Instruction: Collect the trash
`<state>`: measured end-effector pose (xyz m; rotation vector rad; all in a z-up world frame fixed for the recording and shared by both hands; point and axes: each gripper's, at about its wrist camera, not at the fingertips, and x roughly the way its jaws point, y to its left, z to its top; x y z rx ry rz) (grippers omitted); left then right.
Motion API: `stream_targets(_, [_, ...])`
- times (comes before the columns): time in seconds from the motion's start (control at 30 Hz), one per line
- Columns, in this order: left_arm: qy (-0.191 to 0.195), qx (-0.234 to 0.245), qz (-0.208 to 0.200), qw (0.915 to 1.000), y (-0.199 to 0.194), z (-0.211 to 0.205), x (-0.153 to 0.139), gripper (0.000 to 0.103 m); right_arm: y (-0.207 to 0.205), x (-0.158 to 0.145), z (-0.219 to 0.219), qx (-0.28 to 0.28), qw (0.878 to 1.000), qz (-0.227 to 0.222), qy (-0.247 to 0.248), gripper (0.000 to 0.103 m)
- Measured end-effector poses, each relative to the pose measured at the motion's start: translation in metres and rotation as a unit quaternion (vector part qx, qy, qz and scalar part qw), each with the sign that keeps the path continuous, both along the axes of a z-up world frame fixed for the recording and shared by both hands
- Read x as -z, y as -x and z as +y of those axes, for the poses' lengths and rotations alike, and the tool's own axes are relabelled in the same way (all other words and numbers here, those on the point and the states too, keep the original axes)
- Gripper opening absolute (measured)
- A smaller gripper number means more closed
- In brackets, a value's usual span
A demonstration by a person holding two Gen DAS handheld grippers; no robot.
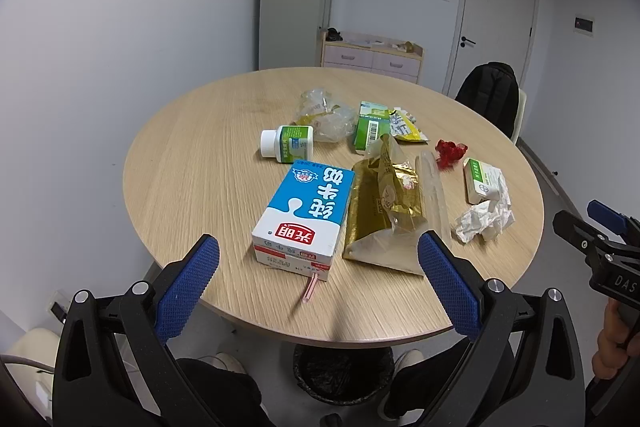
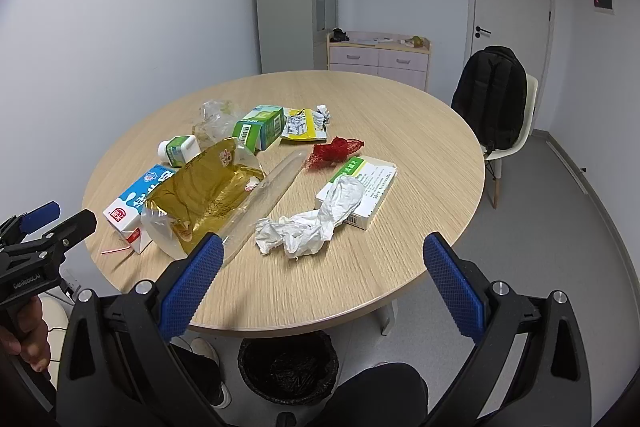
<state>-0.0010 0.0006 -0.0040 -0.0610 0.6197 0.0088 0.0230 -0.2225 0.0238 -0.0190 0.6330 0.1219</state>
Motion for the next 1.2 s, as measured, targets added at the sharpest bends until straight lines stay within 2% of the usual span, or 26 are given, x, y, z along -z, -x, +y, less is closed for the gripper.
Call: stream_targets(1.2, [0.003,0.013,-0.001,0.9999,0.0057,-0.0030,-0.0009,0.097,-0.0007,0.0001,0.0012,-0.002,1.000,-0.002,-0.001,0.096])
